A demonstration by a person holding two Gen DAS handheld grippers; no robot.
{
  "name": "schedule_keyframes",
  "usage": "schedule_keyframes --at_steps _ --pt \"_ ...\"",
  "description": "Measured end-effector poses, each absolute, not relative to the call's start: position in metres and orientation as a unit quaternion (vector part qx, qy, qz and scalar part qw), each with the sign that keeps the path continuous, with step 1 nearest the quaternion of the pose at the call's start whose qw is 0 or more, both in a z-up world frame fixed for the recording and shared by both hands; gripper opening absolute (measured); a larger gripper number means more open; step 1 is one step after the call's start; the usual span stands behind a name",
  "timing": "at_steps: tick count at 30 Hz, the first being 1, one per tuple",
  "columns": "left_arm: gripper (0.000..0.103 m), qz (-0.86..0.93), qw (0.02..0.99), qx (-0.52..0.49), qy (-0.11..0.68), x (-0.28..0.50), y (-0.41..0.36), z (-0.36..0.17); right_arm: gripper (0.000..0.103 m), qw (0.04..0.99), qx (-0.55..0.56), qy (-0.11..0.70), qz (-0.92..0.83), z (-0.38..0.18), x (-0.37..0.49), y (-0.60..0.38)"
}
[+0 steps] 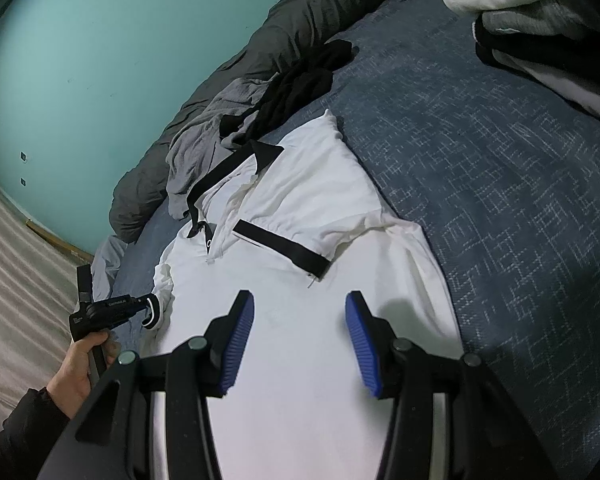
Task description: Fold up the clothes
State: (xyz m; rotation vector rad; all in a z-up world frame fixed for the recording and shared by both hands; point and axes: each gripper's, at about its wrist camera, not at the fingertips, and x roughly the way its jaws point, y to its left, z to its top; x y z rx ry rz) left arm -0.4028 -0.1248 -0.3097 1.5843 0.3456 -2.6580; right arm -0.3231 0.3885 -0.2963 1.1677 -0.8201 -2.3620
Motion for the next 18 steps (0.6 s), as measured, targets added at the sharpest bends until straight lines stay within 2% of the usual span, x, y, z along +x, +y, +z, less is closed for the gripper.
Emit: schedule_keyframes --at_steps 10,12,14,16,18 --pt "0.007 -0.860 -0.042 0.483 0.158 -0.432 -0.091 -0.279 0.048 0.190 0.415 -0.294 -0.840 -0.297 -0.323 0.388" --pt "0.011 -0.856 -0.062 0.481 0.177 -0.441 -0.079 -0.278 0.048 0.190 0.416 -0.294 -0.839 -0.297 -0.324 0.388" --pt "0.031 -0.857 -0.080 0.476 0.180 -0.445 -0.070 -0.274 0.048 0.190 0.416 -0.294 -0.839 -0.297 -0.324 0.388" --pt "0.037 -0.863 -0.090 0.466 0.174 -0.444 -0.065 -0.268 0.048 0.190 0.416 -0.294 -0.839 -0.297 -0.325 0.389" --pt "0.038 -0.866 -0.083 0.462 0.171 -0.439 -0.072 -0.264 0.048 0.190 0.415 -0.296 -0.839 -0.297 -0.325 0.390"
